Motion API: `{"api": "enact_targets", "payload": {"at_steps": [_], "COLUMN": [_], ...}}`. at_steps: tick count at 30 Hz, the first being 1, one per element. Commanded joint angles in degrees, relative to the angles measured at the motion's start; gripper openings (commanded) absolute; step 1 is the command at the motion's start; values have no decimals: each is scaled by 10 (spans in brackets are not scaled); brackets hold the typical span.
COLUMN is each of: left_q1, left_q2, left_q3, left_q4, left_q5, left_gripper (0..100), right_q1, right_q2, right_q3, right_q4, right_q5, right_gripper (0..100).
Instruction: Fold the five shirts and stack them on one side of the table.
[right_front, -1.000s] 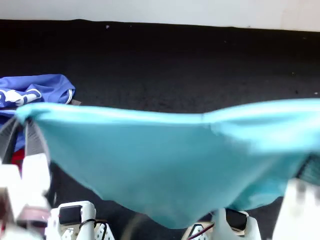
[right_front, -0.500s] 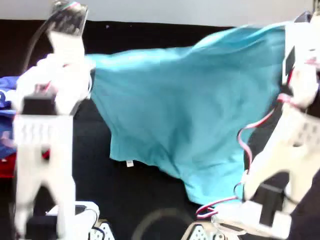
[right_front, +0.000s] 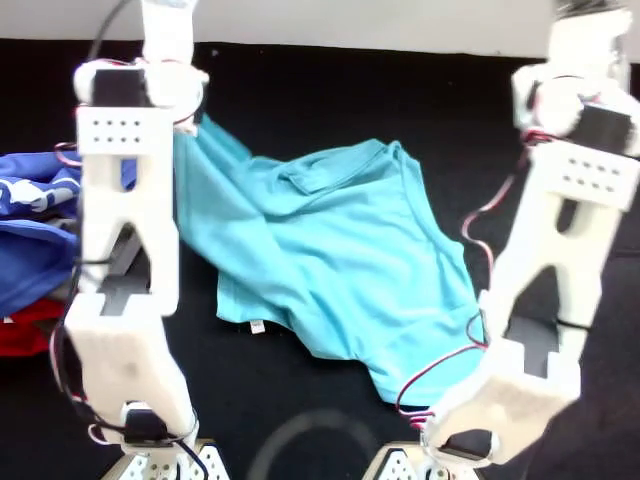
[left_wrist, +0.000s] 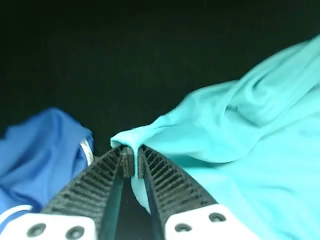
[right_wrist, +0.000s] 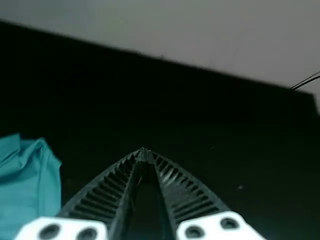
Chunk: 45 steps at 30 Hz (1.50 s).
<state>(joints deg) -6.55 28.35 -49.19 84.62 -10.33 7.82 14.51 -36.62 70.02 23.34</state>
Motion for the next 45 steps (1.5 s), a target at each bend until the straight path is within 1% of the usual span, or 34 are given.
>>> {"api": "enact_targets", "payload": {"at_steps": [1, 4, 6, 9, 12, 15, 18, 21, 30, 31, 33, 34, 38, 45], "left_q1": [-11, -22, -23, -23, -21, -20, -22, -22, -21, -21, -21, -20, -20, -12], "left_q2": [54, 90, 105, 111, 110, 110, 110, 110, 114, 114, 114, 112, 110, 95], "left_q3": [-57, -69, -69, -69, -69, -69, -69, -69, -69, -69, -69, -68, -69, -67], "left_q4": [42, 73, 86, 100, 108, 111, 111, 111, 110, 110, 110, 110, 124, 159], "left_q5": [2, 4, 3, 2, 2, 2, 2, 2, 2, 2, 2, 2, 2, 4], "left_gripper": [8, 8, 8, 8, 8, 8, 8, 8, 8, 8, 8, 8, 8, 8], "right_q1": [-37, -63, -81, -112, -148, -179, -201, -214, -218, -218, -212, -209, -196, -175], "right_q2": [68, 156, 211, 285, 348, 399, 443, 477, 539, 540, 535, 531, 507, 463], "right_q3": [29, -8, -55, -145, -239, -322, -377, -400, -402, -403, -411, -423, -489, -650], "right_q4": [9, 7, 13, 36, 57, 53, 54, 56, 56, 58, 66, 73, 123, 280], "right_q5": [-52, -123, -153, -179, -193, -190, -190, -189, -189, -189, -191, -192, -193, -188], "right_gripper": [13, 76, 116, 123, 126, 126, 126, 127, 122, 104, 2, 7, 7, 6]}}
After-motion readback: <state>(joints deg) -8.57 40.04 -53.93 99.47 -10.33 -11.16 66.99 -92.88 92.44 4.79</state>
